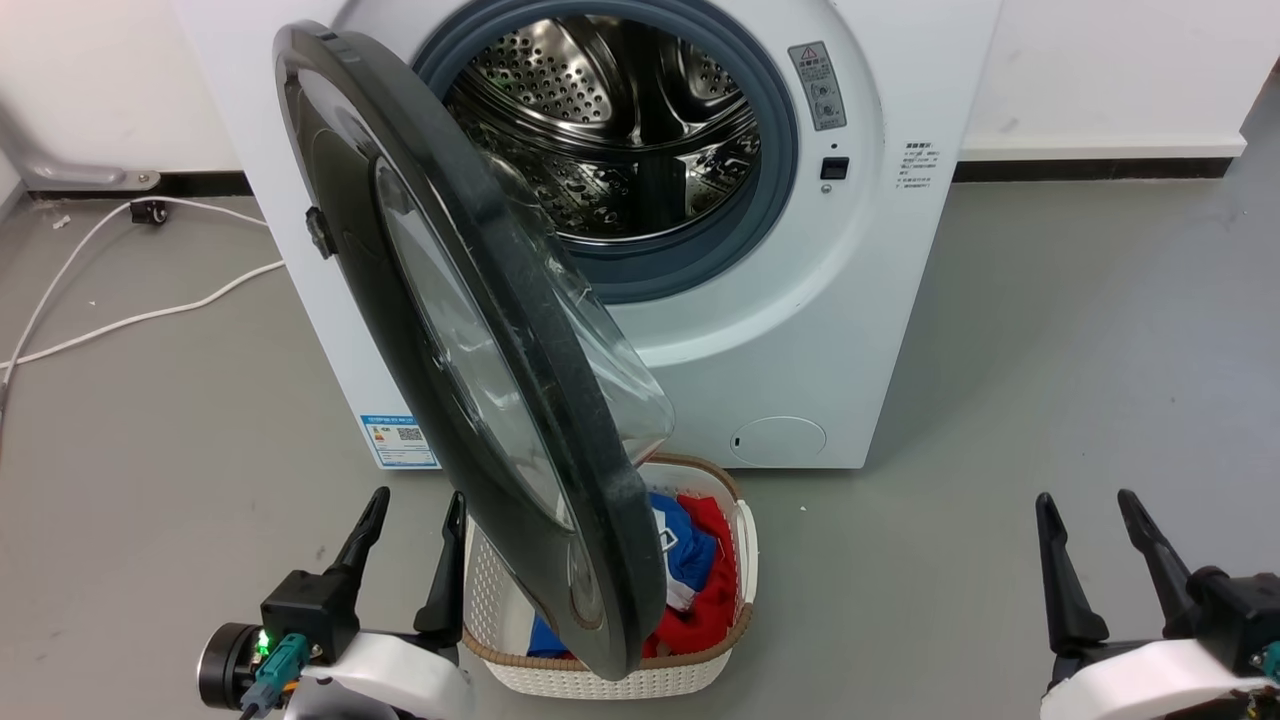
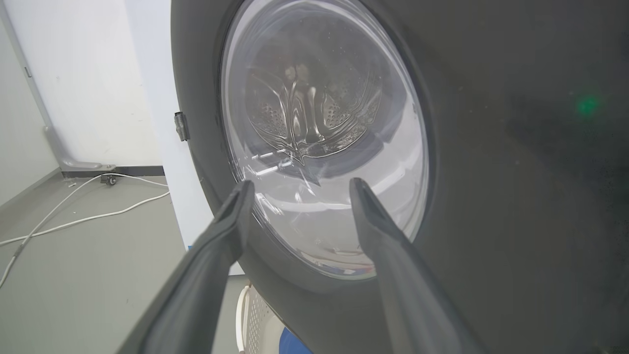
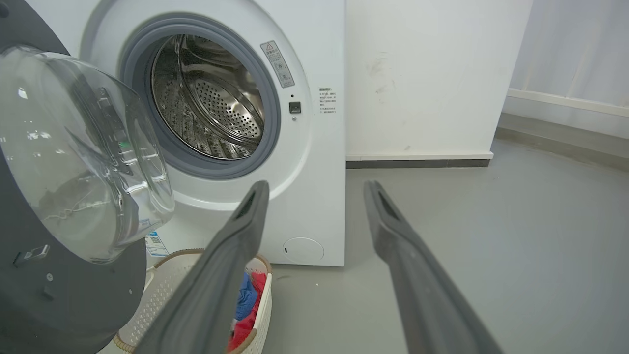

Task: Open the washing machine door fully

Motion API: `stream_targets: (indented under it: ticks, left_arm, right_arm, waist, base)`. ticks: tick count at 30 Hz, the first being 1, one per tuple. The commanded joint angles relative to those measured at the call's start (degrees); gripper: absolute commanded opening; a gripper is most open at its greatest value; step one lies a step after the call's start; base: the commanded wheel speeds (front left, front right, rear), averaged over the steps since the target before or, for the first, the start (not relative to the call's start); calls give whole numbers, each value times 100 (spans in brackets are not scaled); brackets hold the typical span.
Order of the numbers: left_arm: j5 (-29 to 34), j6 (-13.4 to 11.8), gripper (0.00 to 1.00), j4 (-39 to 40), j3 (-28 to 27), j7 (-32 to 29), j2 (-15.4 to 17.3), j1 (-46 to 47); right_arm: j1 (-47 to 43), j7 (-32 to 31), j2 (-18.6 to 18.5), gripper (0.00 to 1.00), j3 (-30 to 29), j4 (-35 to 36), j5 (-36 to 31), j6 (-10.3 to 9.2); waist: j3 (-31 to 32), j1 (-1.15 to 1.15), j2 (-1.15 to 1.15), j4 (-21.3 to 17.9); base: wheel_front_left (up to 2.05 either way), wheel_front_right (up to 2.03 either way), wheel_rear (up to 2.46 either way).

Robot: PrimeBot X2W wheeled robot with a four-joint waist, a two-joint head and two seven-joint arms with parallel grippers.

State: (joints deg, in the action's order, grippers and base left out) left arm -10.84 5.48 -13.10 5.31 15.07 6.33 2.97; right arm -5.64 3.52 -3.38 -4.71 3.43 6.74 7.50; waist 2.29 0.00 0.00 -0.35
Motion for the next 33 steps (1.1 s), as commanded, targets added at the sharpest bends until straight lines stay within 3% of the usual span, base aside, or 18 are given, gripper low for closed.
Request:
stream_targets:
  ticks: [1,21,22,23,33]
  left_arm:
    - [-7,-22,100,-9,-9,15,13,8]
    - [-23,-63,100,-9,71,12,93,13]
    - [-38,-51,39,-31,83,-1,93,11]
    - [-43,-44,0,-38,88,-4,96,14]
    - [-17,-179,0,76,58,0,170,143]
  right_arm:
    - [-31,51,29,100,2,-29,-44,-2]
    - [179,232,59,100,126,-371,-89,-2]
    - [180,236,58,100,128,-372,-92,-2]
    - [179,239,59,100,130,-373,-94,-2]
    - [187,246,61,100,134,-433,-136,-2]
  waist:
    - [2,0,0,-5]
    - [-33,0,0,-27]
    - [-30,0,0,-26]
    - [-30,0,0,-24]
    - [-14,0,0,1]
  base:
    - [0,0,0]
    - [0,0,0]
    - [0,0,0]
    - [0,0,0]
    - [0,0,0]
